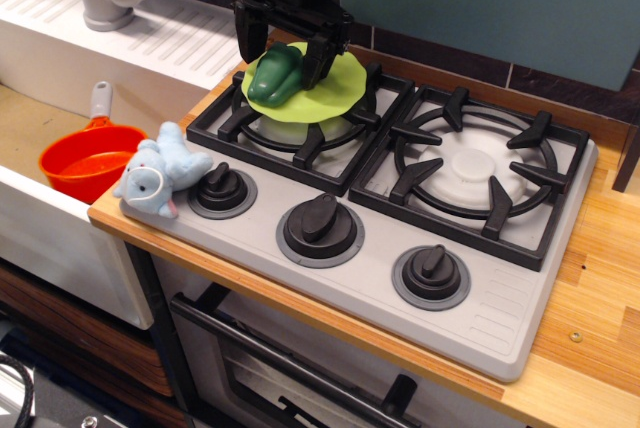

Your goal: End effector transition from object to object

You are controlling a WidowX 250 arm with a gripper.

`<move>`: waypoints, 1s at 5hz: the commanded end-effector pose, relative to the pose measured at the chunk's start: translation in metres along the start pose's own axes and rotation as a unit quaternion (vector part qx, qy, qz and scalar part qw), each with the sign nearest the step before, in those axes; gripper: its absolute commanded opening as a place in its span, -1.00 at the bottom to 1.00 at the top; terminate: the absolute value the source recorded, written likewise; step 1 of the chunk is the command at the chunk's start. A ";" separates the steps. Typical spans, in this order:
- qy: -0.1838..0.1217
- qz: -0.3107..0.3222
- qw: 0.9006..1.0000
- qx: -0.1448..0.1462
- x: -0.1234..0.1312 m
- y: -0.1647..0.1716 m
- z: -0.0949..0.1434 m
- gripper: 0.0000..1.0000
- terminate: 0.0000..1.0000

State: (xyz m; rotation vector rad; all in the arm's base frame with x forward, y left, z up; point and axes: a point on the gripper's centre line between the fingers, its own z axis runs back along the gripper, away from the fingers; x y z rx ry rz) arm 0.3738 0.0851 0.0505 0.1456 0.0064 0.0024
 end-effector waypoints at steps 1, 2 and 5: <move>0.000 0.000 1.000 0.000 0.000 0.000 0.000 1.00 -1.00; 0.036 0.016 0.999 0.019 0.003 0.007 0.050 1.00 -1.00; 0.062 0.011 0.997 0.048 -0.015 0.027 0.139 1.00 -1.00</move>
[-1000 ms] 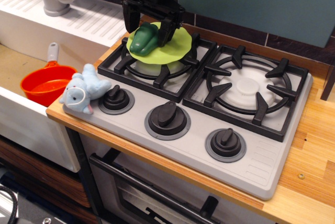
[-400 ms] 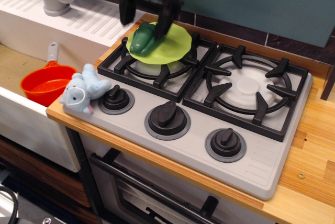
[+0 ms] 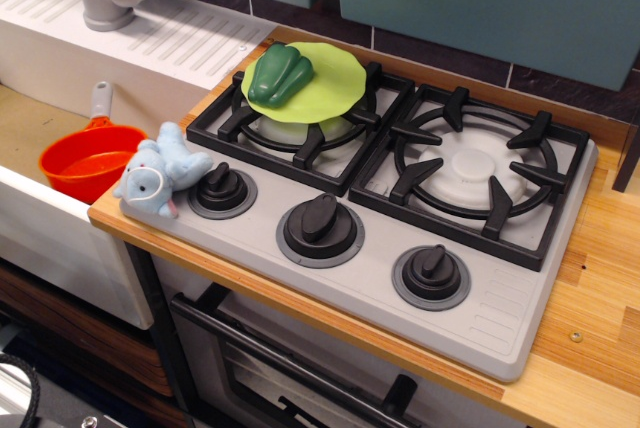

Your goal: End effector transition from object to object

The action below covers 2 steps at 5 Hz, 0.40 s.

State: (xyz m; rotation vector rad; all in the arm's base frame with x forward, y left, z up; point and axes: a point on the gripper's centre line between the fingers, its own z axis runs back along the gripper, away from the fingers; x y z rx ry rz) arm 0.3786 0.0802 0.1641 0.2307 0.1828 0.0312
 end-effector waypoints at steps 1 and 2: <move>-0.028 0.003 1.000 -0.012 -0.046 0.026 0.001 1.00 -1.00; -0.045 0.000 0.998 -0.031 -0.071 0.026 -0.027 1.00 -1.00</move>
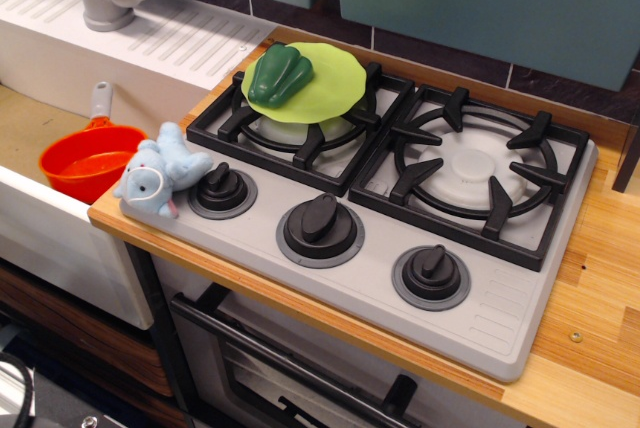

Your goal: End effector transition from object to object

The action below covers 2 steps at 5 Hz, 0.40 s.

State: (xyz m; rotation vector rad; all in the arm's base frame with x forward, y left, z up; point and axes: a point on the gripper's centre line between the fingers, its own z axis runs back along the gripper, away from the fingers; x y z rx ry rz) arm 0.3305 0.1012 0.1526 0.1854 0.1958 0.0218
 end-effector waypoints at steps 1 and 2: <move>-0.079 0.004 0.997 -0.017 -0.042 0.005 -0.031 1.00 -1.00; -0.095 0.006 0.995 -0.023 -0.046 0.001 -0.050 1.00 -1.00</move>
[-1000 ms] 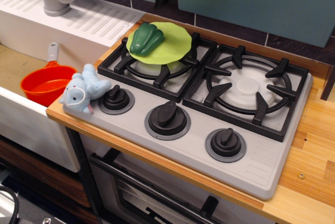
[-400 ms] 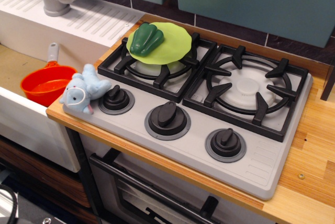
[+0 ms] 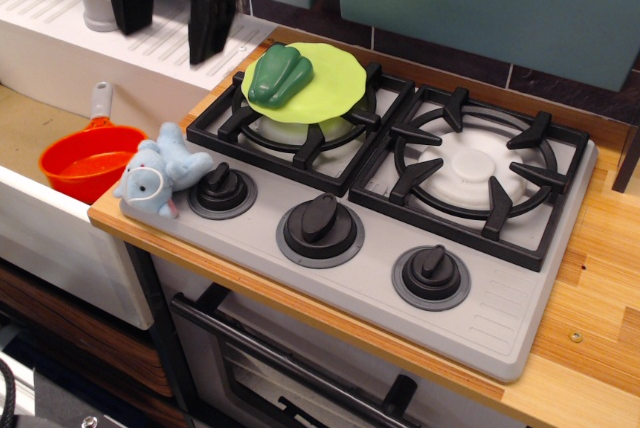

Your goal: End effector transition from object to object

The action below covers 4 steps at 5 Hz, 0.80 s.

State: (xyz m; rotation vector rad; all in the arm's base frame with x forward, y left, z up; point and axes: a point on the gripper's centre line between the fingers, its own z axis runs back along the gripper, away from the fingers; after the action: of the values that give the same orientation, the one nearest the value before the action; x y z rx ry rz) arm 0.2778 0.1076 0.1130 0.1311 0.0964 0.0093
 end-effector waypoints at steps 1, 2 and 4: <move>-0.060 0.012 0.998 0.000 0.001 -0.005 -0.015 1.00 -1.00; -0.071 0.014 0.997 -0.005 0.002 -0.008 -0.028 1.00 -1.00; -0.094 0.006 0.996 -0.008 0.003 -0.003 -0.058 1.00 -1.00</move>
State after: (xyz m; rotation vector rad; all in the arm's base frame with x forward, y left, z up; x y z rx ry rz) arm 0.2685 0.1104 0.0462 0.1014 -0.0638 0.0099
